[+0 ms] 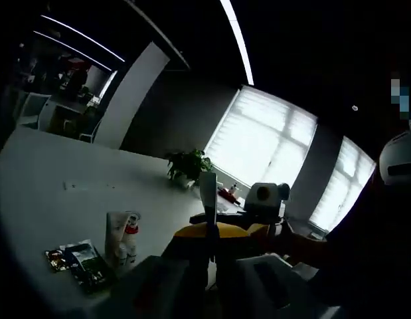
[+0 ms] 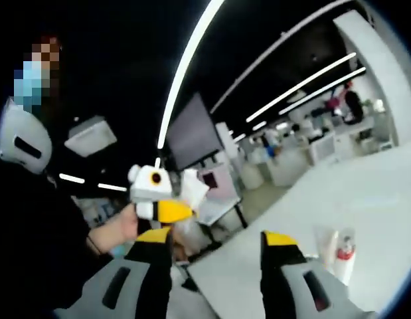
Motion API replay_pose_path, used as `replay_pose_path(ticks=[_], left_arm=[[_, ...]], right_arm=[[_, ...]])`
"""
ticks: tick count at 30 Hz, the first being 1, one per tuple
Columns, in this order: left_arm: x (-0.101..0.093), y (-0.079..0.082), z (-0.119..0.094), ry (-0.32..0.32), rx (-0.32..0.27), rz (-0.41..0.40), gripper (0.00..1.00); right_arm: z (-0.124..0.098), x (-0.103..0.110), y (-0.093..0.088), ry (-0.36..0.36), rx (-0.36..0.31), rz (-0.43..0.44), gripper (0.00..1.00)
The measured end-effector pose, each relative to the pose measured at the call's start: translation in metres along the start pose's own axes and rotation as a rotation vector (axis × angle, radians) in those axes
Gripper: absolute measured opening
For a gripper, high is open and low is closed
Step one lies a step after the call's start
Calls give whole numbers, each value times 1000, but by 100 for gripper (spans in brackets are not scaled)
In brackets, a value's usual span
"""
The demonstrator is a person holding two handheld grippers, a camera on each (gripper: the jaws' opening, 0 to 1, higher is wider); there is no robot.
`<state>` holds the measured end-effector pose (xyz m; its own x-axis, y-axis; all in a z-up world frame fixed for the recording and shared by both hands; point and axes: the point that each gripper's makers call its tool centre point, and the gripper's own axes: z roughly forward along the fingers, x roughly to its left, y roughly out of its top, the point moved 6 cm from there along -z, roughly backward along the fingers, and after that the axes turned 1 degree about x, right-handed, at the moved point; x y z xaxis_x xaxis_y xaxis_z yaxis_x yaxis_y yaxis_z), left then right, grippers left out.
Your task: Arrange the skincare products in the storage area until every visible bottle or jar stands upright without overlapping.
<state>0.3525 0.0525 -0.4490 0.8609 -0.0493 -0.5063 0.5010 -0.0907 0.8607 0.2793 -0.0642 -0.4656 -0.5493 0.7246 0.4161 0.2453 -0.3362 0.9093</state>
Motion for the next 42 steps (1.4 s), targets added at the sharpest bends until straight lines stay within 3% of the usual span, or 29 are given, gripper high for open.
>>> replay_pose_path(ticks=[4,8,13,18,21,27,32,42], left_arm=[[-9,0,1,-65,-16,-22,3],[-13,-4,3,-84,-8,-16,3],[-16,-6,5,-101,-6,-22,3],[-20,-4,7,-124,-9,-24,3],[-11,-3,5,-97,-13,-22,3],[-11,-5,4,-97,-24,-45,3],[-15,-4,2,-138,-48,-105,3],[-18,-6,2,-165,-37,-129,5]], right_arm=[[4,10,6,51,-14,-1,39],[7,19,15,100,-52,12,32],[9,23,21,130,-74,-2,15],[11,25,24,150,-82,9,14],[12,27,25,163,-89,10,8],[16,26,23,157,-73,2,7],[17,27,26,178,-88,-16,3],[15,30,26,183,-85,-147,0]])
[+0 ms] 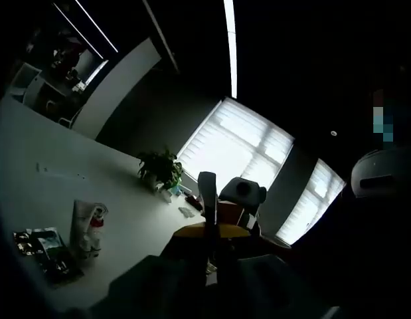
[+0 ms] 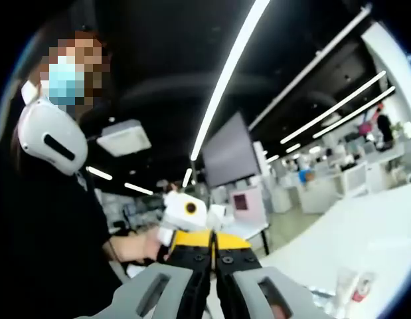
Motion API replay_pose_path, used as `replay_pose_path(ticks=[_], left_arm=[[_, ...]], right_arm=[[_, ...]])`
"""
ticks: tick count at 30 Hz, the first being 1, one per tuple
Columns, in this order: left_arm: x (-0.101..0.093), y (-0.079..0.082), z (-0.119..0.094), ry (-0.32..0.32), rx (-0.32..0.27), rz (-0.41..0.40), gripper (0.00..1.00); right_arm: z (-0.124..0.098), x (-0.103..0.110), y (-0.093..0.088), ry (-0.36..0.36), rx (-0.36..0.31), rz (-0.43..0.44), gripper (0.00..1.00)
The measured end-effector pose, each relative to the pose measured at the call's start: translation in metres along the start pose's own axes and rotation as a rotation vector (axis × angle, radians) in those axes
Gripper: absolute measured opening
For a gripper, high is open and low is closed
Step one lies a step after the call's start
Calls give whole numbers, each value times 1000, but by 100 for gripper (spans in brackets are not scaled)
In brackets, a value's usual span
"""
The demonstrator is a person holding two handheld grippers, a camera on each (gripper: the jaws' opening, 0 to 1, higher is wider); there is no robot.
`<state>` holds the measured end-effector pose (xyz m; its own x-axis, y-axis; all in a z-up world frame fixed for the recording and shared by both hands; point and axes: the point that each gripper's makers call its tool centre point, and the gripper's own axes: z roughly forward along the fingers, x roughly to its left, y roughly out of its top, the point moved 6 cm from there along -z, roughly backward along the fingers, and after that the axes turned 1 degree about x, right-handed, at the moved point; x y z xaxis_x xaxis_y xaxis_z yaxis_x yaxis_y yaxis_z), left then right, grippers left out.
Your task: Arrange the skincare products in the storage area until every visible bottle or jar stands upright without overlapping.
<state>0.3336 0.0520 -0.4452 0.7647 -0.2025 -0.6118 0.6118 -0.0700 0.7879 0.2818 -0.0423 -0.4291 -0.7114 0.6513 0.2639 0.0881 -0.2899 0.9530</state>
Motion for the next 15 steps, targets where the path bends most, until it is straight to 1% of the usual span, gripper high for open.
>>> replay_pose_path(ticks=[4,6,7,8,10,11,12,15], left_arm=[[-2,0,-1,-5,-1,27,9],[-2,-1,-2,2,20,95,17],[2,-3,-4,25,42,137,22],[2,-6,-6,13,64,150,30],[-1,-7,-8,-17,86,131,42],[-3,-6,-9,-44,83,126,48],[-5,-4,-10,-62,70,129,50],[-7,1,-13,-91,38,123,48]], right_arm=[[-1,4,2,28,0,-13,0],[-1,7,4,48,3,-17,0],[-1,9,7,68,-4,-19,0],[-1,10,8,82,-8,-20,0],[-1,10,8,107,4,3,0],[-1,8,8,108,10,13,0],[-1,7,8,112,11,17,0],[1,9,11,138,3,44,0]])
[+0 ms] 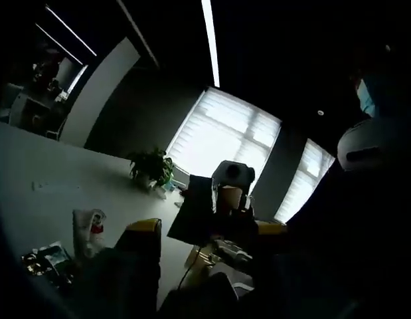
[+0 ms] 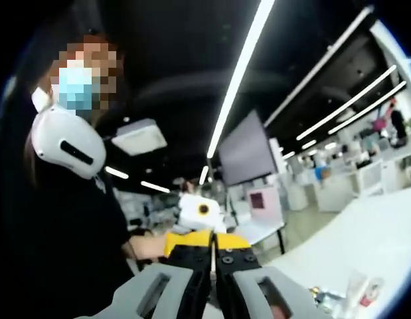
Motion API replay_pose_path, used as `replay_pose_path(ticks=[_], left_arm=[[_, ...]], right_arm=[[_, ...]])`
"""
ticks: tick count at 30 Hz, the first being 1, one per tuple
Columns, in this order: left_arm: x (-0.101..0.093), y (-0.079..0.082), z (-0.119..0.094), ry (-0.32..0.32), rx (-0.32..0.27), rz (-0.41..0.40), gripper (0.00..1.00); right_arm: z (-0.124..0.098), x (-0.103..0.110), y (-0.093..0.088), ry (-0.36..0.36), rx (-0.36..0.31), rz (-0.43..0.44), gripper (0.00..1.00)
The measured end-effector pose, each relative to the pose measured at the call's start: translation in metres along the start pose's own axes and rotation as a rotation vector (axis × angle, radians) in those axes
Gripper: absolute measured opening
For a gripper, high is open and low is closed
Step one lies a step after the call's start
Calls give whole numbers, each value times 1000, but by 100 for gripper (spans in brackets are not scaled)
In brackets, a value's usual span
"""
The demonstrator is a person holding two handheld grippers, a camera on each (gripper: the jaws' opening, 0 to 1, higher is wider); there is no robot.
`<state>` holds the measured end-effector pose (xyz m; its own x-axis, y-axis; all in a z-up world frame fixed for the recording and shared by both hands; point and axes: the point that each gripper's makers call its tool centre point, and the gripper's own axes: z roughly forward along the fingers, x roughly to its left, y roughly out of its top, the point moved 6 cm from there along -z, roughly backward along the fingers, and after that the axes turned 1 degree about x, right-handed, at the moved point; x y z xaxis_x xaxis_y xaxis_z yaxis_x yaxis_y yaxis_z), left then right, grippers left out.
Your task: Arrange the skincare products in the storage area until every visible bottle or jar stands upright without overlapping.
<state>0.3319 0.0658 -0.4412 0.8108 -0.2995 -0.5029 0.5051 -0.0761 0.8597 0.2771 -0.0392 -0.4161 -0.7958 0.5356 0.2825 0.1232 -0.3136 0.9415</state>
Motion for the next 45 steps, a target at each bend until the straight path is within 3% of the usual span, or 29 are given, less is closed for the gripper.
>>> replay_pose_path(ticks=[3,5,7,13,15,16,18,21,24,30,34,37,39,43,45], left_arm=[[4,3,-3,-7,-23,-12,41],[5,3,-5,-22,-32,-27,30],[3,2,-5,-44,-29,-52,18],[6,-3,-7,-19,-49,-118,12],[12,-6,-9,17,-47,-127,2],[17,-4,-10,49,-88,-160,1],[21,-7,-12,66,-77,-210,1],[26,-10,-13,95,-78,-201,0],[32,-13,-17,124,-88,-251,0],[38,-19,-25,155,-117,-299,0],[44,-27,-30,186,-112,-332,0],[50,-33,-35,211,-120,-355,0],[54,-34,-38,211,-158,-399,0],[64,-41,-41,228,-170,-437,0],[69,-47,-43,244,-158,-444,0]], right_arm=[[3,2,3,34,-25,46,0],[5,2,3,66,-60,138,0],[4,-2,0,54,-64,137,0],[1,-10,-2,11,-86,163,0],[-3,-15,-1,-21,-100,165,0],[-3,-16,-2,-28,-88,165,0],[-5,-21,-7,-69,-56,152,0],[-4,-22,-11,-77,-36,151,0],[-3,-26,-16,-99,-17,154,0],[-1,-41,-27,-191,43,168,0],[2,-50,-41,-245,120,65,0],[7,-52,-47,-251,150,35,0],[8,-58,-56,-283,205,34,8],[7,-67,-71,-369,288,13,46],[4,-69,-78,-392,312,2,56]])
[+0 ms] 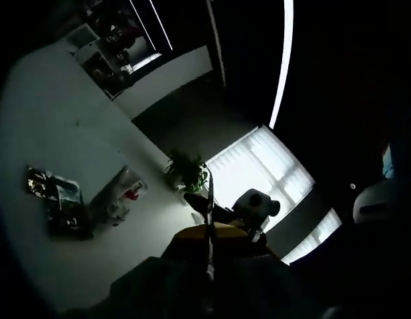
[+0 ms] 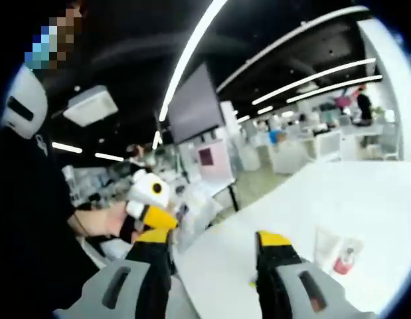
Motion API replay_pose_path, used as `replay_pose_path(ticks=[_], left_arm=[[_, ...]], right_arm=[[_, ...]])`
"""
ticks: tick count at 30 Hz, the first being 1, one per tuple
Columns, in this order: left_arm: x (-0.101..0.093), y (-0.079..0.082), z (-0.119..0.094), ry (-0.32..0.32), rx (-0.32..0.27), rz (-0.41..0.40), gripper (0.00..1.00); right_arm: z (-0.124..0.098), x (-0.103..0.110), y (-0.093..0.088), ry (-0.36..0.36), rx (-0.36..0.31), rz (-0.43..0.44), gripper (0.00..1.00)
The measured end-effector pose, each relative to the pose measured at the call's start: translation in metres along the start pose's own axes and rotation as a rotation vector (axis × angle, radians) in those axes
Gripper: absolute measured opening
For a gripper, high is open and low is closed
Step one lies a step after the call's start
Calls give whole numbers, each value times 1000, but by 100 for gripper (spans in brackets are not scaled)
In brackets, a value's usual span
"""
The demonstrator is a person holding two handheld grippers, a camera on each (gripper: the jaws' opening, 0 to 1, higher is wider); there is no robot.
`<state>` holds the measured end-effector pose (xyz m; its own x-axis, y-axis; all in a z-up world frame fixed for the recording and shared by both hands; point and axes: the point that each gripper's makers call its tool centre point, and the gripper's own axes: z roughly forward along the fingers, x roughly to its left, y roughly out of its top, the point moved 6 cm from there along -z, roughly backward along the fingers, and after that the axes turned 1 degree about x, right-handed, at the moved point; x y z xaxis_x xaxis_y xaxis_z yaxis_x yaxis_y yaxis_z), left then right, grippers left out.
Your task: Arrange the skincare products in the storage area until every visible bottle or jar stands upright without overlapping.
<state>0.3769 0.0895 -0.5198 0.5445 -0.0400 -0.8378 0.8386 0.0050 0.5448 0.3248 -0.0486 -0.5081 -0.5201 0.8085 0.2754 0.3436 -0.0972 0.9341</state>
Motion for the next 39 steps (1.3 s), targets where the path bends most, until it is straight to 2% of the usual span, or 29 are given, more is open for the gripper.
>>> replay_pose_path(ticks=[3,4,6,7,9,10,16,27,39], left_arm=[[13,-2,-4,34,-1,-15,0],[16,-3,-6,40,-3,-26,0],[24,-4,-9,54,-9,-47,0],[27,-4,-10,59,-8,-49,0],[37,-6,-12,83,-6,-70,0],[42,-7,-13,91,-6,-82,0],[66,-12,-19,141,-24,-144,0],[115,-15,-31,235,-36,-229,0],[174,-27,-36,317,-32,-314,0]], right_arm=[[-2,-2,-5,-5,12,4,60],[-3,-6,-7,-27,16,0,63],[-6,-14,-7,-96,6,-21,77],[-7,-18,-8,-129,14,-27,88],[-9,-23,-12,-150,26,-26,98],[-10,-23,-14,-140,30,-22,99],[-17,-32,-26,-192,75,-12,99],[-33,-42,-38,-250,58,44,99],[-44,-47,-52,-310,88,93,99]])
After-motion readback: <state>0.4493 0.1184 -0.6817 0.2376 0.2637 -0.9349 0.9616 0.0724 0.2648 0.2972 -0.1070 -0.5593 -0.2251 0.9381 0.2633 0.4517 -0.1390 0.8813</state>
